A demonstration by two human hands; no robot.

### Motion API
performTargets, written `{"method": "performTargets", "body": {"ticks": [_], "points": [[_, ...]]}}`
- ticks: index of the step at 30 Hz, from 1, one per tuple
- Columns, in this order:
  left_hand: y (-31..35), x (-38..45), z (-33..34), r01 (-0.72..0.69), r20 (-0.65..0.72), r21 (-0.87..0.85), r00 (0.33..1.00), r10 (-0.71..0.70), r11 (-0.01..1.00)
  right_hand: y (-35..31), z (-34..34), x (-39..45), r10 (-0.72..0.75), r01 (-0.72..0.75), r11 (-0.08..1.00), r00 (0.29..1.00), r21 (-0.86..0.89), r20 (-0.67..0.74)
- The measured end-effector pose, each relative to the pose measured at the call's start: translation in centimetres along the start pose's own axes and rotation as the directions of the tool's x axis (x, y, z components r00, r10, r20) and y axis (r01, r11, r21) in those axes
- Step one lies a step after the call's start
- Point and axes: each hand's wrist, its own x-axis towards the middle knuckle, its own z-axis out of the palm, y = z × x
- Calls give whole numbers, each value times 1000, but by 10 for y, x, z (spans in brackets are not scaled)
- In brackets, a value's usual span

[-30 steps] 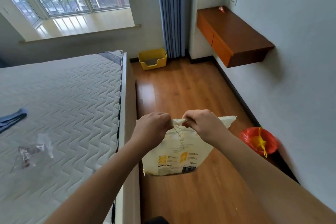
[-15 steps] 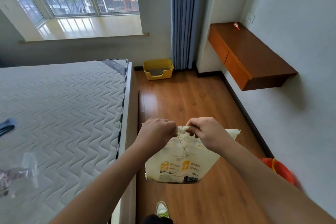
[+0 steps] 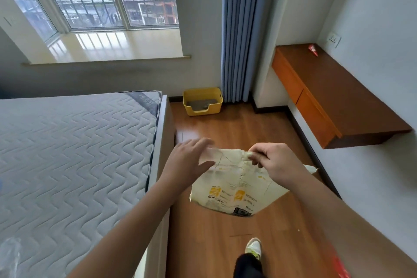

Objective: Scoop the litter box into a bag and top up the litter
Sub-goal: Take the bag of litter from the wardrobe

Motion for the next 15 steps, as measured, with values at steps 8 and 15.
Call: {"method": "performTargets", "body": {"ticks": [8,15], "points": [[-24,114,65,432,206,-562,899,-387,706,55,-53,127,-67,62,997,994,48,89],[-37,193,96,517,327,-772,823,-465,371,84,-91,215,-123,124,992,979,6,161]]}}
